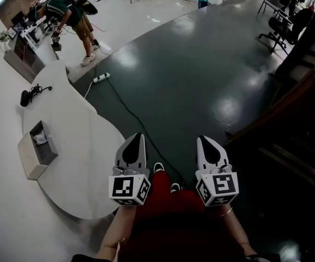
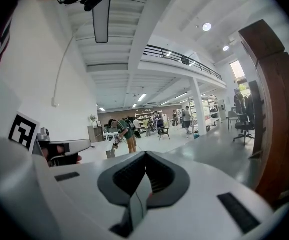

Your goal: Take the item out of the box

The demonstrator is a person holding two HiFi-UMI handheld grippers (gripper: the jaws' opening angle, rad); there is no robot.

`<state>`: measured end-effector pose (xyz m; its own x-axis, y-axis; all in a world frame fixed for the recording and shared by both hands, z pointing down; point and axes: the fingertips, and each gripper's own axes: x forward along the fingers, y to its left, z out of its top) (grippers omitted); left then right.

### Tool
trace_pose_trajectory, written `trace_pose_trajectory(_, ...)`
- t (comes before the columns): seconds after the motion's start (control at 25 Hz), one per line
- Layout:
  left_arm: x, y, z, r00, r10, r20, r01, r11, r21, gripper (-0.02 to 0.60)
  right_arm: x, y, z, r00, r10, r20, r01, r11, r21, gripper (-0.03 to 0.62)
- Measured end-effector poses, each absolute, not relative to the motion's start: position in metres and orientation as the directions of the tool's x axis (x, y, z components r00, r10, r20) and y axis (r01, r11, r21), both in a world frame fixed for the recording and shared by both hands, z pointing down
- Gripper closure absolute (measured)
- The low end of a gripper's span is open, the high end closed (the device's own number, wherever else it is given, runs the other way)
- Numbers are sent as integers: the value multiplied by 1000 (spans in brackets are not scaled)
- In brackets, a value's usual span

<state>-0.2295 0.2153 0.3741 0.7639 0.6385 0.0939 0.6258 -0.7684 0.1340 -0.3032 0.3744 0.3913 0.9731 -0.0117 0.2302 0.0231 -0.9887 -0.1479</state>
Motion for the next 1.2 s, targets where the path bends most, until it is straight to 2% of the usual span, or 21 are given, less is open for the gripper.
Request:
trace_pose_trajectory(0.56, -116, 171, 406, 844, 523, 121, 499, -847, 182, 559, -166, 322, 407, 940, -210, 268, -182, -975, -125, 579)
trace_pose_trajectory(0.72, -82, 153, 414, 883, 451, 131, 424, -886, 188, 558, -117, 299, 419, 914, -272, 301, -246, -962, -121, 579)
trace_pose_trajectory(1.2, -38, 85, 412, 957, 263, 123, 225, -940, 258, 559, -21, 228, 403, 833, -458, 311, -458, -886, -78, 579)
